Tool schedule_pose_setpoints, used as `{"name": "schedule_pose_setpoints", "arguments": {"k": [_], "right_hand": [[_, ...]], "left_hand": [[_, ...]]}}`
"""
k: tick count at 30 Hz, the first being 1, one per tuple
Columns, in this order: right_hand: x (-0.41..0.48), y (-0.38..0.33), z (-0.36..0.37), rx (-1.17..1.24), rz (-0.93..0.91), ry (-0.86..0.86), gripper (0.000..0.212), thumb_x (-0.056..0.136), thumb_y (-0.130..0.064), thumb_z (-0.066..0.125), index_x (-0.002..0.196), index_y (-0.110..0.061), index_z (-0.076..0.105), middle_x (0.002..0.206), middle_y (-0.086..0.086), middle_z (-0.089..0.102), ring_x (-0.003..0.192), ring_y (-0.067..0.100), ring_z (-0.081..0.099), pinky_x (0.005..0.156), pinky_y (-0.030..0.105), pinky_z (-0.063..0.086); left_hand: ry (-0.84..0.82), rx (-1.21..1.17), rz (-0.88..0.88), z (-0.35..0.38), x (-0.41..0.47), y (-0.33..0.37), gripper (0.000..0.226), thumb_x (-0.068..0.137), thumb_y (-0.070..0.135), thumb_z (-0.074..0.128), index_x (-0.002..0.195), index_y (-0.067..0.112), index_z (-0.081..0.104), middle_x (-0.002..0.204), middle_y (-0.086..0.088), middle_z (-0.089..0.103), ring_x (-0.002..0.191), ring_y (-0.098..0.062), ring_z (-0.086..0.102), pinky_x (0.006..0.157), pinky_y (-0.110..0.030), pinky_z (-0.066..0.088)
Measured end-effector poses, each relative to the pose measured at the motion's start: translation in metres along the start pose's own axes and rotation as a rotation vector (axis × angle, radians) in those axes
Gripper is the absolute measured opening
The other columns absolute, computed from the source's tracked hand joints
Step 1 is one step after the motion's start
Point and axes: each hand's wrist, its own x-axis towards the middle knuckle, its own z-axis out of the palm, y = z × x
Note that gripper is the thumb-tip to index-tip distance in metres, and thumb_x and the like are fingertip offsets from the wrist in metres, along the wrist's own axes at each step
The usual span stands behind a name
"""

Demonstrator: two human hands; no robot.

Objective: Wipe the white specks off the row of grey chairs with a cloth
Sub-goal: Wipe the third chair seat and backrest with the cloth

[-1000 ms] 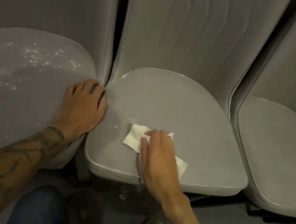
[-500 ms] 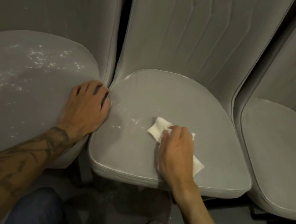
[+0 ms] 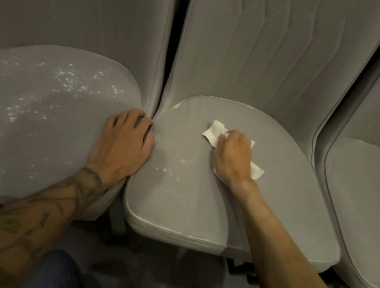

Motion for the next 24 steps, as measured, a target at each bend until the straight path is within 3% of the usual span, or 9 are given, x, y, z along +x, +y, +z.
{"name": "schedule_pose_setpoints", "arguments": {"k": [6,8,13,19,21,24], "right_hand": [[-0.041,-0.026,0.007,0.196,-0.499,-0.151,0.027,0.105,-0.024,0.042,0.113,-0.002,0.055,0.107,0.019,0.057,0.095,0.031,0.049,0.093,0.041,0.037],[-0.02,-0.014,0.003,0.154,-0.499,-0.148,0.029,0.106,-0.023,0.041,0.115,0.001,0.055,0.111,0.022,0.057,0.099,0.034,0.05,0.095,0.042,0.037],[0.037,-0.03,0.016,0.09,-0.265,-0.084,0.034,0.106,-0.023,0.037,0.123,0.002,0.052,0.125,0.025,0.054,0.115,0.039,0.047,0.103,0.044,0.033],[-0.026,-0.059,0.027,0.233,-0.618,-0.137,0.025,0.104,-0.022,0.043,0.113,-0.001,0.055,0.109,0.019,0.056,0.097,0.033,0.049,0.096,0.041,0.036],[-0.018,-0.055,0.024,0.208,-0.642,-0.159,0.027,0.105,-0.022,0.043,0.114,-0.001,0.055,0.111,0.019,0.056,0.101,0.034,0.05,0.099,0.043,0.036],[0.02,-0.072,0.026,0.161,-0.529,-0.15,0.031,0.106,-0.023,0.041,0.12,0.002,0.054,0.118,0.023,0.055,0.11,0.038,0.05,0.101,0.046,0.035]], "left_hand": [[-0.023,-0.014,-0.001,-0.001,0.001,-0.002,0.033,0.1,0.035,0.038,0.117,0.016,0.06,0.13,-0.009,0.056,0.118,-0.028,0.052,0.101,-0.047,0.039],[-0.032,-0.031,-0.012,-0.003,0.001,0.0,0.035,0.1,0.035,0.036,0.117,0.016,0.061,0.132,-0.009,0.056,0.12,-0.028,0.052,0.103,-0.047,0.039],[-0.009,-0.047,-0.006,-0.005,0.002,0.002,0.03,0.1,0.027,0.037,0.115,0.015,0.06,0.124,-0.007,0.058,0.115,-0.027,0.054,0.101,-0.045,0.039],[-0.043,-0.102,-0.035,-0.016,0.001,0.003,0.039,0.089,0.011,0.042,0.122,0.001,0.062,0.119,-0.019,0.062,0.109,-0.038,0.057,0.095,-0.041,0.036],[-0.046,-0.079,-0.041,-0.023,-0.006,0.003,0.03,0.094,0.009,0.047,0.118,0.002,0.063,0.117,-0.019,0.062,0.107,-0.038,0.057,0.093,-0.041,0.036],[-0.05,-0.013,-0.026,-0.031,-0.025,-0.002,0.012,0.098,0.007,0.055,0.108,0.009,0.061,0.111,-0.014,0.06,0.102,-0.037,0.057,0.09,-0.047,0.042]]}}
